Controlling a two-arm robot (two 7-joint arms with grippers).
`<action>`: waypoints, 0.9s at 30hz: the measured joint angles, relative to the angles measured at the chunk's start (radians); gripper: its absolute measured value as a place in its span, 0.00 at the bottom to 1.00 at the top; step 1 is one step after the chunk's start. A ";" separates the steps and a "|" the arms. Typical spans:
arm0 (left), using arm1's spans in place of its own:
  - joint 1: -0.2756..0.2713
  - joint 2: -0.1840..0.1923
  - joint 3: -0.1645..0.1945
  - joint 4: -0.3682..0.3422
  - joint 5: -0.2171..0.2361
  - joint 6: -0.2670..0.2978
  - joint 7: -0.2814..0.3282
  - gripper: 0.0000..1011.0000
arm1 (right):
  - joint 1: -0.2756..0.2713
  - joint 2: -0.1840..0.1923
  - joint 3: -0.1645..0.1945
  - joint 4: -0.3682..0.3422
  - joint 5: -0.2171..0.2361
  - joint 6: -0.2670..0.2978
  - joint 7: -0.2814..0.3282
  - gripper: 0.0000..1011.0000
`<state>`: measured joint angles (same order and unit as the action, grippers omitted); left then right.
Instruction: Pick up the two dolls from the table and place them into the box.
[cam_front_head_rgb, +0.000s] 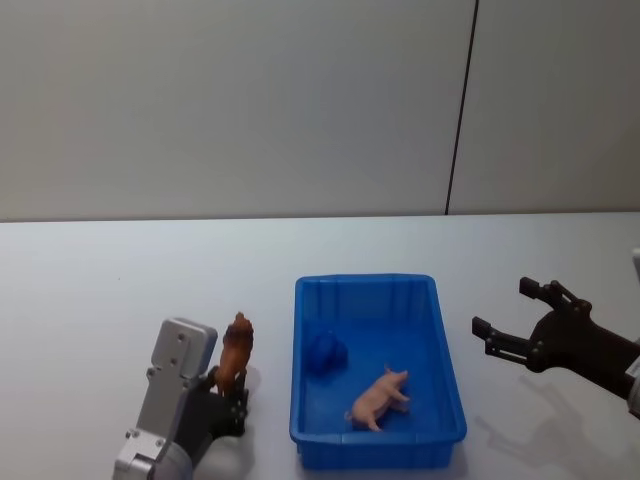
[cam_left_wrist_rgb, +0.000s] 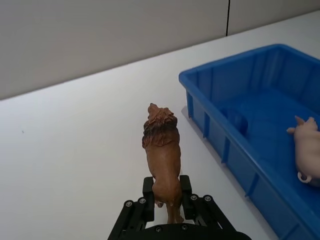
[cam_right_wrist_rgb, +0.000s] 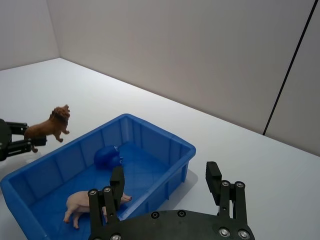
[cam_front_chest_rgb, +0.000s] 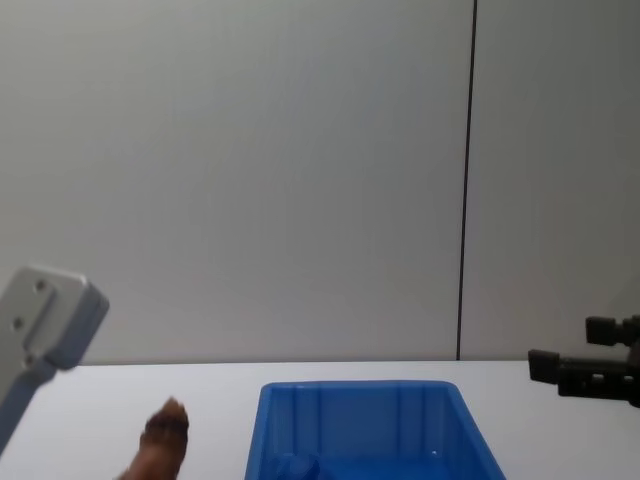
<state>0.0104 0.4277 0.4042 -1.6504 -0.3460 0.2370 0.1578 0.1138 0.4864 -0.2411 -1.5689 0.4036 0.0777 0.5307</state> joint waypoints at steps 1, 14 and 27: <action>-0.001 0.003 -0.003 -0.009 0.009 -0.006 -0.003 0.30 | 0.000 0.000 0.000 0.000 0.000 0.000 0.000 0.99; -0.028 0.017 -0.025 -0.055 0.082 -0.093 -0.084 0.30 | 0.000 0.000 0.000 0.000 0.000 0.000 0.000 0.99; -0.092 -0.020 -0.024 -0.022 0.119 -0.197 -0.257 0.30 | 0.000 0.000 0.000 0.000 0.000 0.000 0.000 0.99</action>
<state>-0.0818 0.4075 0.3801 -1.6728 -0.2270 0.0397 -0.0995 0.1138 0.4864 -0.2411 -1.5689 0.4036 0.0776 0.5308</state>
